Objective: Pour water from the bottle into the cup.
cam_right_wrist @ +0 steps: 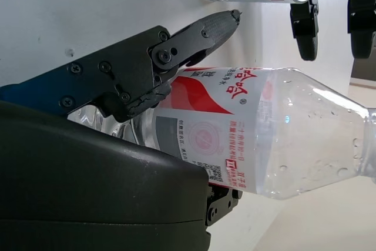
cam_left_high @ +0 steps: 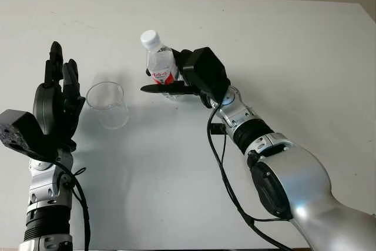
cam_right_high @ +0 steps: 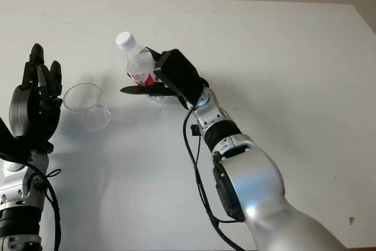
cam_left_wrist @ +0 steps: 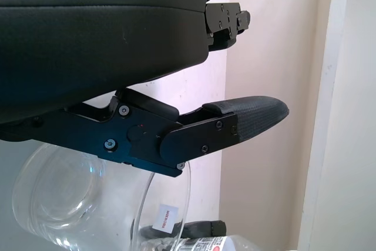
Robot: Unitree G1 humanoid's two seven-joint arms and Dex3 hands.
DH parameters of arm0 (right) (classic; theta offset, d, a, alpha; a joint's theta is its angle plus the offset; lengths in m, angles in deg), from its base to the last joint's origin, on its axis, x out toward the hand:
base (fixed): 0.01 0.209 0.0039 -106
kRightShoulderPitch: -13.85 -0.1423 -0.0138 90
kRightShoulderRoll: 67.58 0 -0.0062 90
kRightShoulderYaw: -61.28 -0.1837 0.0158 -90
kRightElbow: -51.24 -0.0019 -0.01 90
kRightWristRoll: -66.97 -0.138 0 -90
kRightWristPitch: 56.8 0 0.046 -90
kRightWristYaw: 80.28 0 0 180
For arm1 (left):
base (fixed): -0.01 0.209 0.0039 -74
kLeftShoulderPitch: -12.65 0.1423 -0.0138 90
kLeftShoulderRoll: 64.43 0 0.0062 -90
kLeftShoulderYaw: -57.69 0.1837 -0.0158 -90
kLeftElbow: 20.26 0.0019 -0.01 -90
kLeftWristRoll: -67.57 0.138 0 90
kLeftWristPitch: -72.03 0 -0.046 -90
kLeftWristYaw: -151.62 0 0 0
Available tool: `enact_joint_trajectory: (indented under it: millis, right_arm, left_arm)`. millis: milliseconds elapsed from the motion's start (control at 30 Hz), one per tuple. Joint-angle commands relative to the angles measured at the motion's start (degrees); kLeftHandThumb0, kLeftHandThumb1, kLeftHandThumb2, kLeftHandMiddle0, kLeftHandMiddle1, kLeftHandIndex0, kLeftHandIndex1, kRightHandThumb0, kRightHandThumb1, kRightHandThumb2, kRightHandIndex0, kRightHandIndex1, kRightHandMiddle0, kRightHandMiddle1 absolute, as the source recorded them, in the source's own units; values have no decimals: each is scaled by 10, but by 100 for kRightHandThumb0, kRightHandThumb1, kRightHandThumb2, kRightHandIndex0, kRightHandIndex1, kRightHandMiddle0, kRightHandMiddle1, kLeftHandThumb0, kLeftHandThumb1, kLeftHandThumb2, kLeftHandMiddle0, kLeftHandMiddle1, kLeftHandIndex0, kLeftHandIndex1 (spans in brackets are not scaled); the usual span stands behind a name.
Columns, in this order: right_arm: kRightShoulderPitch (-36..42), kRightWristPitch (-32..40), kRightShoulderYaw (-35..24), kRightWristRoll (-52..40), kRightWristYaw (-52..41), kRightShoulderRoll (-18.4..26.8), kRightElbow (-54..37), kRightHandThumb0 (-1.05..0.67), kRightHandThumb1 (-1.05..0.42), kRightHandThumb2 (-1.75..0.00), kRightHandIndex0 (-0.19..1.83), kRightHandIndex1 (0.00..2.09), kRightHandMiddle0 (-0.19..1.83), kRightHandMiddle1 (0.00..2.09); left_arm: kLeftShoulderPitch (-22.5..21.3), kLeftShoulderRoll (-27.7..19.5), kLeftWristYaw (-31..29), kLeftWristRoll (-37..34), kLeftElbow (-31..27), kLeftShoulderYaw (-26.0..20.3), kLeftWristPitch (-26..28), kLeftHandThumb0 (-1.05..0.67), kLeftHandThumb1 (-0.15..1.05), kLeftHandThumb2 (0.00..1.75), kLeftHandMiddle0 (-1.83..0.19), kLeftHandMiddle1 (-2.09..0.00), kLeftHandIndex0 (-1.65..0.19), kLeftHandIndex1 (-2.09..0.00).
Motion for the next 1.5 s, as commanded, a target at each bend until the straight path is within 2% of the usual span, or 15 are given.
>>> enact_joint_trajectory:
  millis: [0, 100, 167, 300, 567, 667, 800, 900, 1000, 1233, 1300, 1367, 1467]
  right_arm:
    - [3, 2, -6, -6, 9, -2, 1, -45, -100, -6, 99, 209, 113, 209]
    - [-4, -6, -5, -3, 35, -2, -3, -21, -104, -19, 102, 209, 110, 209]
    - [-13, -12, -3, 2, 58, 0, -6, -16, -105, -26, 103, 209, 108, 209]
    - [-37, -26, 13, 23, 105, 5, -12, -12, -105, -28, 110, 209, 109, 209]
    - [-94, -77, 113, 145, 212, 25, -15, -12, -103, -24, 113, 209, 103, 209]
    - [-106, -78, 141, 177, 237, 29, -13, -12, -102, -19, 108, 209, 85, 209]
    - [-123, -73, 184, 224, 265, 34, -13, -10, -105, -13, 84, 209, 48, 209]
    - [-130, -77, 215, 258, 296, 37, -12, -8, -105, -14, 73, 209, 40, 209]
    - [-135, -80, 241, 286, 325, 41, -11, -9, -104, -12, 70, 209, 39, 209]
    - [-142, -93, 285, 332, 374, 56, -8, -16, -105, -13, 76, 209, 40, 209]
    - [-147, -90, 301, 348, 385, 63, -7, -20, -105, -11, 74, 209, 32, 195]
    - [-153, -86, 320, 368, 401, 70, -7, -21, -105, -12, 74, 209, 30, 206]
    - [-157, -93, 331, 380, 417, 76, -7, -19, -105, -17, 78, 209, 42, 209]
  left_arm:
    - [-8, -2, 0, 2, -1, -2, -3, -70, 105, 65, 3, -6, 7, -8]
    - [-7, -2, 3, 2, -1, -3, -1, -71, 105, 64, 3, -6, 7, -8]
    - [-7, -3, 4, 4, -1, -3, -1, -72, 105, 62, 3, -6, 7, -9]
    - [-6, -5, 5, 7, 1, -2, -3, -72, 105, 62, 3, -6, 7, -9]
    - [-7, -3, 8, 12, 3, -1, -7, -73, 105, 64, 3, -5, 8, -8]
    - [-8, -1, 8, 14, 3, 0, -8, -73, 105, 65, 4, -5, 9, -8]
    - [-9, 3, 14, 14, 2, 1, -5, -74, 105, 64, 4, -5, 10, -7]
    - [-9, 6, 20, 15, 0, 2, -5, -73, 105, 65, 4, -5, 10, -7]
    - [-8, 9, 22, 16, 1, 3, -6, -72, 105, 68, 4, -5, 10, -7]
    - [-3, 8, 25, 15, -4, 0, -4, -72, 105, 71, 4, -5, 11, -7]
    - [-2, 7, 24, 14, -2, -1, -5, -72, 105, 71, 4, -5, 10, -7]
    - [-4, 7, 22, 13, 1, -1, -6, -72, 105, 71, 4, -5, 10, -7]
    - [-5, 8, 19, 12, 4, -1, -10, -72, 105, 72, 4, -5, 10, -7]
